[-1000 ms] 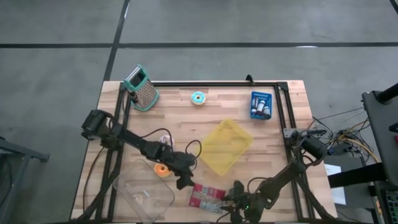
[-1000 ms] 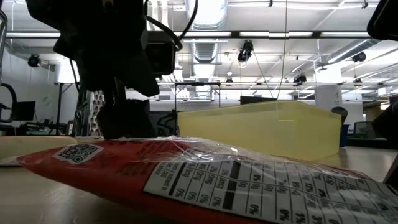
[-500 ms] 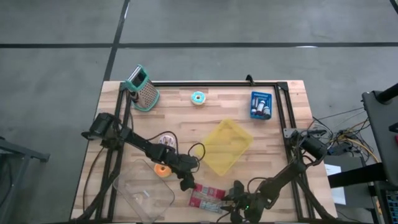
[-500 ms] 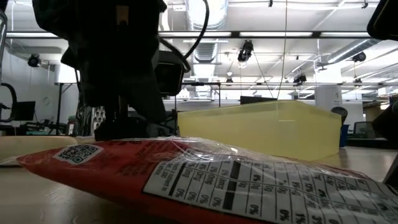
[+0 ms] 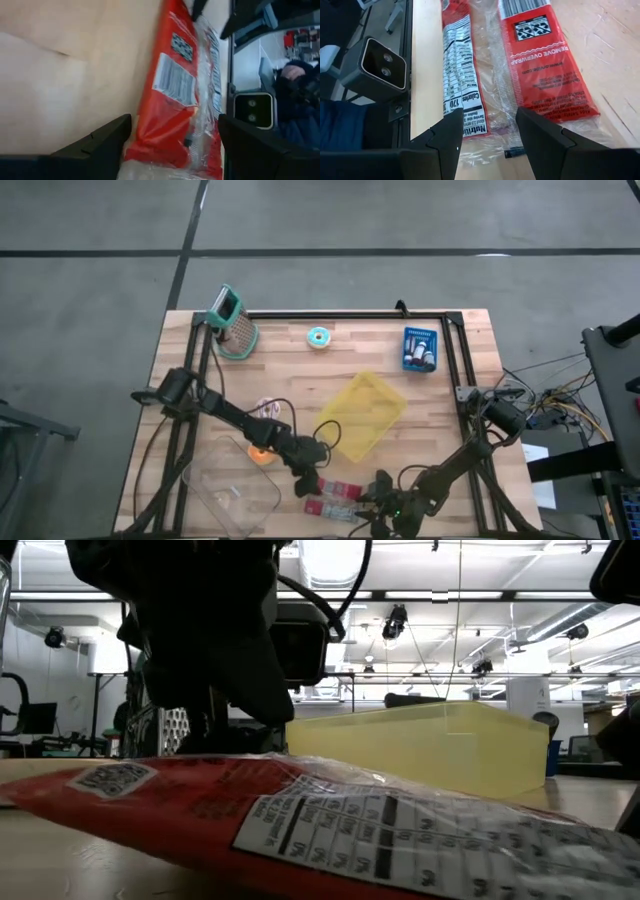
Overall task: Pick & Place Food Item
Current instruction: Put the red popcorn bag into the transparent bin
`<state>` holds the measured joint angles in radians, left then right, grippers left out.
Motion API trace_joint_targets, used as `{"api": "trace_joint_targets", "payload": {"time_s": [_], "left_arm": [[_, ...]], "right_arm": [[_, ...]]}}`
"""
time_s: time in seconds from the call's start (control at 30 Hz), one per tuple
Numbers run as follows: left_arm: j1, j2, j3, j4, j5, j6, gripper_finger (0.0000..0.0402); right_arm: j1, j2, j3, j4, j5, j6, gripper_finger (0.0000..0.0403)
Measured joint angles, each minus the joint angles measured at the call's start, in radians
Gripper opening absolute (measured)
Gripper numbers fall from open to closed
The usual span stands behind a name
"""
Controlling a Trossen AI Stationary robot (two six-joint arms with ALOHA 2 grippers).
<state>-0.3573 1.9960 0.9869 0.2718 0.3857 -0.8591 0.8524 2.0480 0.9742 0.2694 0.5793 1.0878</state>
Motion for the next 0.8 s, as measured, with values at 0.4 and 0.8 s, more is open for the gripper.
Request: {"api": "trace_joint_targets", "payload": {"time_s": [0.4,0.8], "left_arm": [[-0.016,0.019,0.022,0.003,0.038,0.001,0.0276],[-0.016,0.019,0.023,0.004,0.047,-0.001,0.0122]], "right_arm": [[0.000,0.000,0.000,0.000,0.000,0.000,0.0187],[0.000,0.000,0.000,0.000,0.000,0.000,0.0187]]}}
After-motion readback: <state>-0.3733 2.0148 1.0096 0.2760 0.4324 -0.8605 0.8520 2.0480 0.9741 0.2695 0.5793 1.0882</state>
